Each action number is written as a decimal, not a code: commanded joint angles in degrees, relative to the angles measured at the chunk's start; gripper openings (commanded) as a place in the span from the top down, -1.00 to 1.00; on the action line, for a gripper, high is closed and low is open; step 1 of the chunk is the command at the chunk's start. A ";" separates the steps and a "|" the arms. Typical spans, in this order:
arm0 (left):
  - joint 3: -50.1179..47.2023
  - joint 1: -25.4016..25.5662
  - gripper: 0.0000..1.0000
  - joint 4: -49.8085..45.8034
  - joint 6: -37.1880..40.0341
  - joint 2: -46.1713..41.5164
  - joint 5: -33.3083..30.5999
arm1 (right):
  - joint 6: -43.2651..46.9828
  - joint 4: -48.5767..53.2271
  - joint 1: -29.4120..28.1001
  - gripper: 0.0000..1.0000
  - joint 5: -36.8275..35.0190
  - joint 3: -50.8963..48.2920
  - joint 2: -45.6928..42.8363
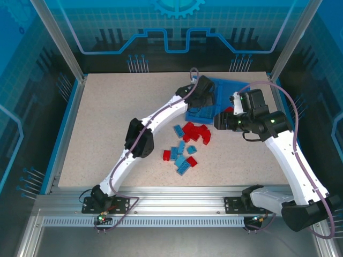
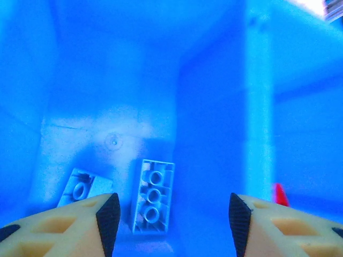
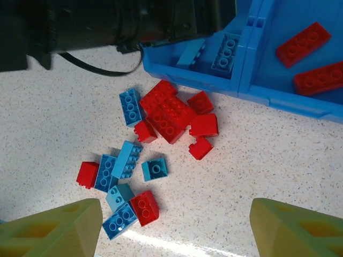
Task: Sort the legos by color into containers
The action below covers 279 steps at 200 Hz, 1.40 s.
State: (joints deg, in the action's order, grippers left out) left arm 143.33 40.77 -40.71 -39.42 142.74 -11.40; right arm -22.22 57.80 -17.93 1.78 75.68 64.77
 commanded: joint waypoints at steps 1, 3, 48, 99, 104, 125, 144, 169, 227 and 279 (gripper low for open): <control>-3.27 0.03 -0.20 2.45 5.88 -15.44 -1.03 | 0.07 -0.64 0.49 -0.48 1.50 -1.38 0.48; -3.94 0.06 -0.20 2.71 6.45 -16.39 -0.89 | 0.09 -0.71 0.50 -0.48 1.65 -1.51 0.58; -24.32 0.03 -0.23 4.39 21.37 -36.13 5.76 | 2.56 -2.74 -2.47 -0.46 4.22 -4.56 4.68; -55.20 0.09 -0.22 14.34 32.74 -59.12 7.53 | 6.04 -3.87 -11.00 -0.45 4.19 -6.33 12.11; -58.33 0.14 -0.23 15.98 34.37 -61.41 7.36 | 6.43 -4.44 -12.55 -0.45 4.30 -6.33 12.83; -70.56 0.03 -0.30 22.76 43.83 -71.28 7.09 | 7.41 -5.90 -19.98 -0.45 3.87 -4.64 17.30; -76.45 -0.35 -0.44 22.03 54.21 -77.96 5.55 | 9.42 -6.34 -27.28 -0.49 1.36 -0.86 23.33; -76.29 -3.92 -0.65 13.29 61.25 -83.19 5.41 | 11.39 -9.58 -33.32 -0.58 -0.62 2.60 29.86; -79.51 -19.36 -0.97 3.29 55.31 -99.05 12.39 | 24.38 -18.37 -38.18 -0.65 -5.47 7.84 42.22; -83.00 -19.63 -0.97 -2.80 52.70 -106.58 13.95 | 31.91 -13.99 -38.15 -0.67 -8.27 13.36 51.75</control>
State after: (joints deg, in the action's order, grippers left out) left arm 61.93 21.71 -38.04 14.63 38.02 -0.69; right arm 4.12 41.08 -55.51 -4.43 86.13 113.36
